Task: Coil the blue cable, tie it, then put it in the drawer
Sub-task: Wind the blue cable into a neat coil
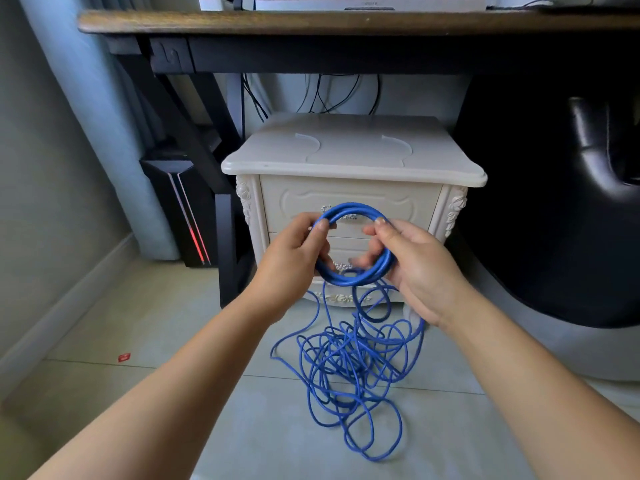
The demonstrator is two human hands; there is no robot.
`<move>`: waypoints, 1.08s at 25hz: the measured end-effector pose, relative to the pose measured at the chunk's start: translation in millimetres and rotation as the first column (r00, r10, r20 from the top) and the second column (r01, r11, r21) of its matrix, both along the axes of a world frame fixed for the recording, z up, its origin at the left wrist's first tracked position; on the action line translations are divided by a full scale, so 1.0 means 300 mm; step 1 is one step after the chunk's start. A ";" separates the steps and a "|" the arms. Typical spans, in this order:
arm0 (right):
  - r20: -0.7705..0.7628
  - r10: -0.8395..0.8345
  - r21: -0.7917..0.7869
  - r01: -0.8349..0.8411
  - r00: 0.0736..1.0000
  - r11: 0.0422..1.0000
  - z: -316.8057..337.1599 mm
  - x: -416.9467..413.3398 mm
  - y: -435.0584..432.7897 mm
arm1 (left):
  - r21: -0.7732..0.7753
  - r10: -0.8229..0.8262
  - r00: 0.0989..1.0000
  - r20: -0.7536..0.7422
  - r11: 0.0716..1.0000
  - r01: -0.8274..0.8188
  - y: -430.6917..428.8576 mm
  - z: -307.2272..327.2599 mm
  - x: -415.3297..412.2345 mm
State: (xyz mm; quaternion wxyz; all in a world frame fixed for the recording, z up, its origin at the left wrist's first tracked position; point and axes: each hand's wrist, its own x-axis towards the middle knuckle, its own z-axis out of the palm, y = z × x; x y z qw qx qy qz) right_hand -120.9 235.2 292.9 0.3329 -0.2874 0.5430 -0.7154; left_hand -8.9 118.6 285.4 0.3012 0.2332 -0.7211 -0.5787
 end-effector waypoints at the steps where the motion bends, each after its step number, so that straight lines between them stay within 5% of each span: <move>1: -0.019 -0.020 0.030 0.021 1.000 0.999 0.001 -0.005 0.001 | 0.101 -0.071 0.997 0.003 0.992 0.070 0.001 0.005 0.003; 5: -0.267 0.040 0.223 0.021 0.963 0.975 0.008 -0.035 0.016 | 0.375 -0.248 0.968 -0.033 0.895 0.242 0.009 0.052 0.009; 8: -0.593 0.232 0.432 0.061 0.771 0.900 0.015 -0.040 0.024 | 0.342 -0.305 0.948 0.089 0.903 0.258 0.029 0.062 -0.013; 10: -0.614 0.211 0.417 0.086 0.760 0.905 0.015 -0.034 0.020 | 0.293 -0.272 0.954 0.124 0.929 0.226 0.053 0.060 -0.034; 14: -0.143 0.105 0.208 -0.074 0.984 0.975 0.026 -0.036 0.045 | 0.380 -0.118 0.993 -0.026 0.917 0.119 0.070 0.068 -0.058; 17: 0.112 0.217 0.162 -0.234 0.970 0.959 0.024 -0.029 0.072 | 0.454 -0.018 0.998 -0.066 0.890 0.046 0.075 0.064 -0.060; 20: 0.209 0.173 0.047 -0.187 0.963 0.981 0.023 -0.027 0.066 | 0.521 0.020 0.993 -0.114 0.852 0.043 0.091 0.058 -0.054; 23: 0.355 0.087 -0.074 -0.065 0.931 0.995 0.023 -0.054 0.062 | 0.488 0.008 0.998 0.054 0.872 -0.034 0.098 0.033 -0.039; 27: 0.442 0.081 -0.101 -0.040 0.893 0.994 0.021 -0.071 0.064 | 0.333 -0.187 0.941 0.282 0.939 0.087 0.128 -0.007 -0.032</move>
